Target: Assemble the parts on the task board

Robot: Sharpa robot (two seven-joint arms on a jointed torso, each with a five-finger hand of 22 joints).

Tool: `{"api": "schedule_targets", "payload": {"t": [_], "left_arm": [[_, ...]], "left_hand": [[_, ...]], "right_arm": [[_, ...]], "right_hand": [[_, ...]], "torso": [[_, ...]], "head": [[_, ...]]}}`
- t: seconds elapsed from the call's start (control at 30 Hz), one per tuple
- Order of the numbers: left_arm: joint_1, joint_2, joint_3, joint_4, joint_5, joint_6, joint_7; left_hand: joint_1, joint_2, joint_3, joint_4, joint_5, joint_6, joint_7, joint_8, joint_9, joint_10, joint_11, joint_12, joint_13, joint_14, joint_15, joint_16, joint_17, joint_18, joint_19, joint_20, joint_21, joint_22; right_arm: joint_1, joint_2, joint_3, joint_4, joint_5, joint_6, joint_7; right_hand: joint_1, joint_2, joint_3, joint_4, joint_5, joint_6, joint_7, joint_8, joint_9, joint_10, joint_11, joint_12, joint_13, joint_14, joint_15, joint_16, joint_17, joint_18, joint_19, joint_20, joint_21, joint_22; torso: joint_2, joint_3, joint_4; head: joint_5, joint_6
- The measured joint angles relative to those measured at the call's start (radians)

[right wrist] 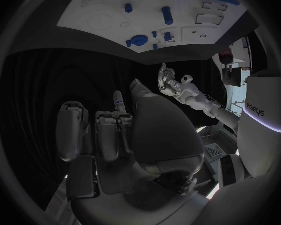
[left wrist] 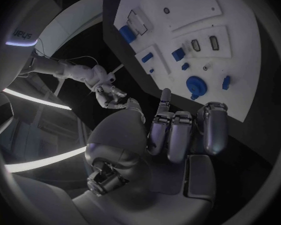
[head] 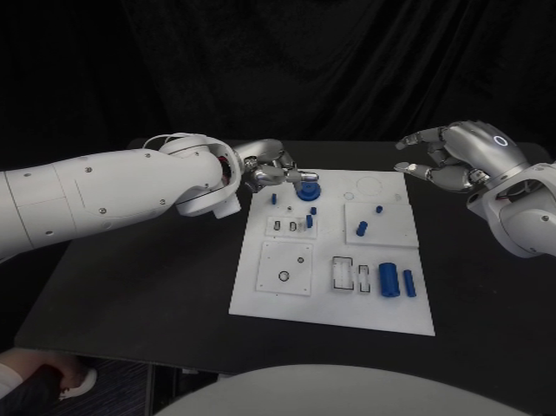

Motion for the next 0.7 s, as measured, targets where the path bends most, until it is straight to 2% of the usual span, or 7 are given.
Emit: {"api": "schedule_targets", "payload": {"t": [0.13,0.3,0.33,0.37,0.47,0.67,0.7], "left_arm": [[0.003,0.024,0.000,0.013,-0.044,0.058,-0.135],[0.006,0.042,-0.001,0.019,-0.071,0.121,-0.259],[0.006,0.045,-0.001,0.019,-0.076,0.133,-0.282],[0.006,0.048,-0.001,0.019,-0.079,0.140,-0.298],[0.007,0.057,-0.001,0.019,-0.087,0.160,-0.343],[0.007,0.081,-0.001,0.020,-0.096,0.187,-0.409],[0.007,0.084,-0.001,0.021,-0.097,0.189,-0.417]], "left_hand": [[-0.009,0.004,-0.001,-0.004,0.007,0.001,-0.006,0.025,0.046,-0.002,-0.005,0.002,0.001,-0.003,0.000,0.000,0.000,0.000,0.023,-0.008,0.010,0.000],[0.013,-0.005,0.017,-0.022,0.045,-0.015,-0.022,0.080,0.151,-0.002,-0.020,0.002,0.001,0.001,-0.005,0.000,0.000,0.000,0.055,-0.022,0.017,0.000],[0.018,-0.010,0.020,-0.026,0.055,-0.019,-0.026,0.092,0.175,-0.002,-0.020,0.002,0.001,0.001,-0.013,0.000,0.000,-0.003,0.064,-0.024,0.021,0.000],[0.018,-0.011,0.024,-0.029,0.064,-0.024,-0.031,0.104,0.199,-0.003,-0.026,0.002,0.001,-0.001,-0.016,0.000,0.000,-0.016,0.073,-0.028,0.023,0.000],[0.030,-0.022,0.035,-0.048,0.097,-0.035,-0.042,0.139,0.274,-0.002,-0.036,0.002,0.001,0.000,-0.026,0.000,0.000,-0.016,0.094,-0.039,0.028,0.000],[0.031,-0.021,0.047,-0.061,0.117,-0.043,-0.051,0.195,0.406,-0.002,-0.055,0.002,0.001,0.000,-0.041,0.000,0.000,-0.016,0.114,-0.056,0.032,0.000],[0.036,-0.016,0.052,-0.066,0.134,-0.043,-0.057,0.204,0.430,-0.002,-0.059,0.002,0.001,0.000,-0.048,0.000,0.000,-0.016,0.117,-0.059,0.032,0.000]], "right_arm": [[0.000,-0.008,0.000,0.004,0.001,0.000,-0.002],[-0.007,-0.015,0.000,0.004,0.003,0.000,-0.006],[-0.009,-0.016,0.000,0.004,0.003,0.000,-0.008],[-0.010,-0.016,-0.001,0.004,0.003,0.001,-0.009],[-0.012,-0.014,-0.001,0.003,0.003,0.001,-0.012],[-0.014,-0.007,-0.001,-0.004,0.004,0.003,-0.019],[-0.014,-0.005,-0.001,-0.005,0.004,0.003,-0.020]], "right_hand": [[0.000,0.000,0.000,0.000,0.000,0.000,0.000,0.000,0.000,0.000,0.000,0.000,0.000,0.000,0.000,0.000,0.000,0.000,0.000,0.000,0.000,0.000],[0.000,0.000,0.000,0.000,0.000,0.000,0.000,0.000,-0.001,0.000,0.000,0.000,0.000,0.000,0.000,0.000,0.000,0.000,0.000,0.000,0.000,0.000],[0.000,0.000,0.000,0.000,0.001,0.000,0.000,0.000,-0.002,0.000,0.000,0.000,0.000,0.000,0.000,0.000,0.000,0.000,0.000,0.000,0.000,0.000],[0.000,0.000,0.000,0.000,0.005,0.000,0.000,0.000,-0.002,0.000,0.000,0.000,0.000,0.000,0.000,0.000,0.000,0.000,0.000,0.000,0.000,0.000],[0.000,0.000,0.000,0.000,0.008,0.000,0.000,0.000,-0.003,0.000,0.000,0.000,0.000,0.000,0.000,0.000,0.000,0.000,0.000,0.000,0.000,0.000],[0.000,0.000,0.000,0.000,0.020,0.000,0.000,0.000,-0.006,0.000,0.000,0.000,0.000,0.000,0.000,0.000,0.000,0.000,0.000,0.000,0.000,0.000],[0.000,0.000,0.000,0.000,0.026,0.000,0.000,-0.001,-0.007,0.000,0.000,0.000,0.000,0.000,0.000,0.000,0.000,0.000,0.000,0.000,0.000,0.000]], "torso": [[0.001,0.0103,-0.0065],[0.003,0.0225,-0.0127],[0.004,0.0244,-0.0132],[0.005,0.0267,-0.0132],[0.008,0.0299,-0.0126],[0.013,0.0337,-0.0108],[0.013,0.0337,-0.0108]], "head": [[0.002,-0.009],[-0.009,-0.011],[-0.011,-0.011],[-0.014,-0.011],[-0.018,-0.011],[-0.019,-0.011],[-0.019,-0.011]]}}
